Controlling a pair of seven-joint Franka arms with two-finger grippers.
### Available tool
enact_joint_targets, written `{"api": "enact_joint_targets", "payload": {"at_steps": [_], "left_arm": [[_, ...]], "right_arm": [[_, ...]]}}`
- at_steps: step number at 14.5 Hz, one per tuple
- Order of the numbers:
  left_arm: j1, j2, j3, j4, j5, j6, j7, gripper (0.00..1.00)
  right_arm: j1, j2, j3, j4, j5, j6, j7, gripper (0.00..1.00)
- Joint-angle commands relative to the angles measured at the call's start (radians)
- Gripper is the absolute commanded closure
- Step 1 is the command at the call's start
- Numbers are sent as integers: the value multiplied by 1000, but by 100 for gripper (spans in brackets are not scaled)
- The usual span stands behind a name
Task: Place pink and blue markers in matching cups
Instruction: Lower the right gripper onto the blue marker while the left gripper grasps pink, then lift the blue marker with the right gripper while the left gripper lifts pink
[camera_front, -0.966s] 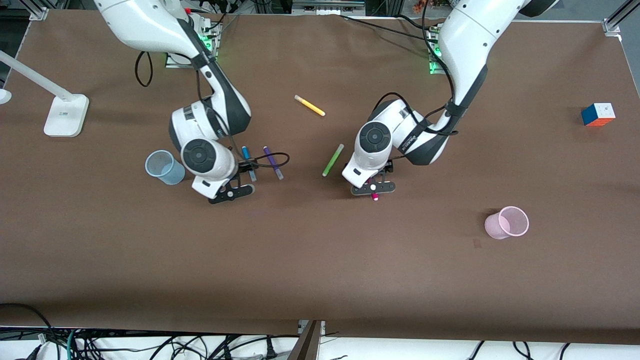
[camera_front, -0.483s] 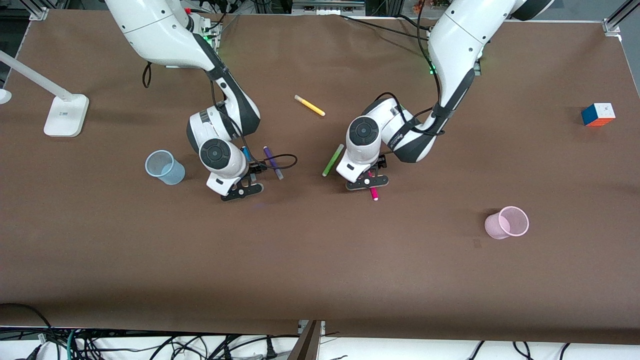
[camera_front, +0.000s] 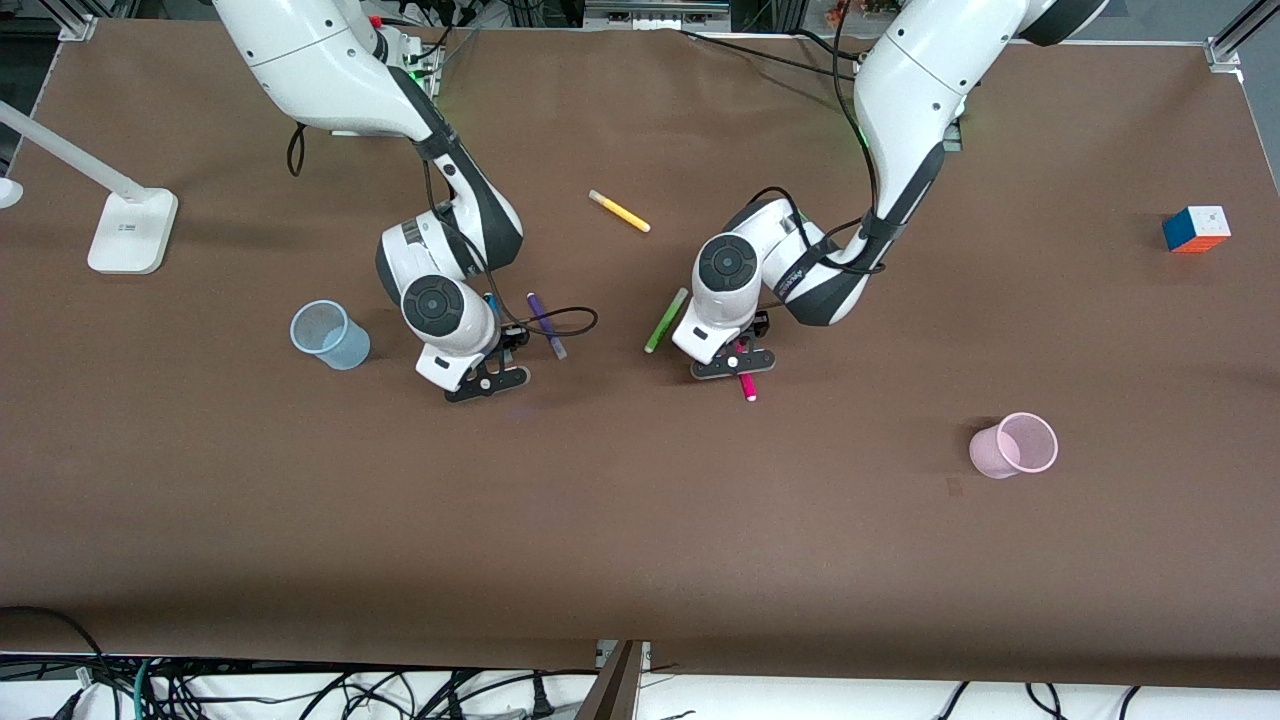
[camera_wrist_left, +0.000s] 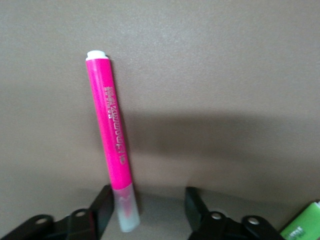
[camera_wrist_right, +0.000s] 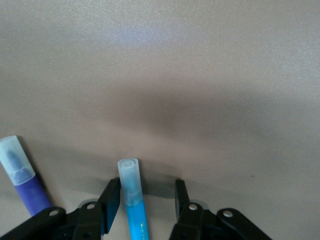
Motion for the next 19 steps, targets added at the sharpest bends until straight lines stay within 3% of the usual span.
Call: {"api": "enact_joint_targets", "payload": {"at_steps": [1, 3, 5, 8, 11, 15, 19], "left_arm": [[-2, -1, 6, -8, 29, -12, -15, 82], [-2, -9, 6, 2, 29, -67, -11, 94], [-1, -27, 7, 9, 29, -127, -6, 94], [4, -62, 9, 16, 37, -211, -5, 94], [12, -101, 12, 30, 65, -306, 52, 94], [30, -99, 27, 192, 69, -600, 269, 94], [78, -96, 39, 260, 94, -795, 513, 92]], "right_arm": [[9, -10, -5, -18, 16, 20, 1, 59], [9, -10, -5, -16, 16, 22, 1, 84], [9, -12, -5, -15, 16, 23, 1, 100], [4, -22, -7, -9, 16, 11, -19, 100], [-22, -102, -25, -1, 16, -41, -132, 100], [-92, -228, -31, 10, 18, -183, -292, 100], [-103, -318, -105, 10, 48, -280, -540, 100]]}}
